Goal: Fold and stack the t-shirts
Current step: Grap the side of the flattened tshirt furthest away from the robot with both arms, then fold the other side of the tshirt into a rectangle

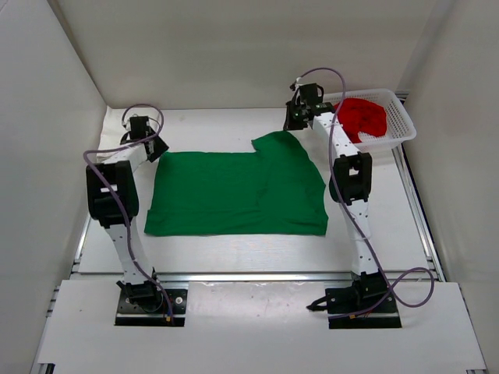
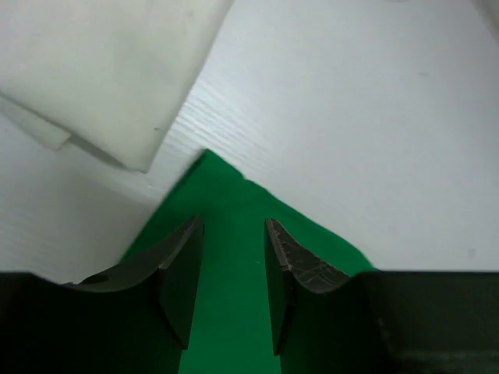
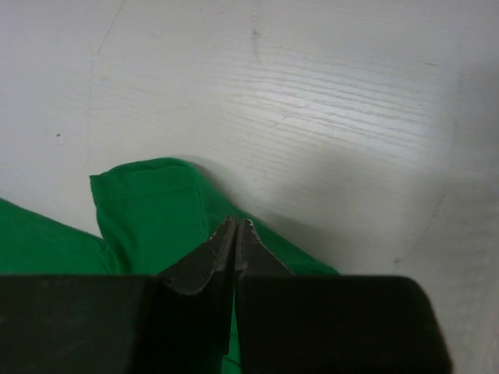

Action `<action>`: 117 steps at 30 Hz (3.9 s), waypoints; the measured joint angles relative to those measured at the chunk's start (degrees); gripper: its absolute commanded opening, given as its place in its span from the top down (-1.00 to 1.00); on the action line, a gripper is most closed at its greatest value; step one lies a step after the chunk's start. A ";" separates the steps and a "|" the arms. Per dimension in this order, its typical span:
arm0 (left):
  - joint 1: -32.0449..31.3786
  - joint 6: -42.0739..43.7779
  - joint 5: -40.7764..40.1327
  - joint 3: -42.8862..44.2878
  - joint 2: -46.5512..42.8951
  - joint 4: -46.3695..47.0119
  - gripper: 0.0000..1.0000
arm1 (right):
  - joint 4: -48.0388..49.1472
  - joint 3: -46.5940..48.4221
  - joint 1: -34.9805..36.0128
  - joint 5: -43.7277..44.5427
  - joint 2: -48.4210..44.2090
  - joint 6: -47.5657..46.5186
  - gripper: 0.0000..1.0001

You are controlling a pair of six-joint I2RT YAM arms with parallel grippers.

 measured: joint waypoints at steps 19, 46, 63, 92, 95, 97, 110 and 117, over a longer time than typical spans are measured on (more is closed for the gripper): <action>0.52 4.83 -3.37 15.15 12.37 -9.86 0.07 | -1.70 1.07 2.97 -4.83 0.00 -0.07 1.00; -0.39 2.82 -1.38 7.78 9.05 -7.43 1.00 | -12.79 1.22 -0.09 -7.89 -6.78 -1.73 1.00; 0.15 1.55 2.75 -3.58 -5.27 -2.91 1.00 | 1.25 -59.54 0.55 -5.97 -46.23 -0.46 1.00; 6.38 4.00 5.66 -20.11 -24.00 -1.79 1.00 | 13.55 -95.45 -1.73 -6.80 -81.29 6.45 1.00; 7.02 4.24 5.84 -21.84 -23.63 -2.47 1.00 | 12.28 -96.41 -1.88 -5.64 -81.35 6.49 1.00; 7.02 4.42 5.81 -22.97 -23.63 -2.78 1.00 | 12.09 -96.96 -1.60 -4.55 -81.61 6.43 1.00; 8.04 5.29 5.88 -23.26 -17.11 -8.35 0.21 | 3.98 -105.07 6.08 10.80 -80.24 4.33 0.65; 5.38 2.32 3.10 -30.03 -34.01 -4.33 0.15 | 4.81 -102.03 16.68 18.08 -87.89 4.20 1.00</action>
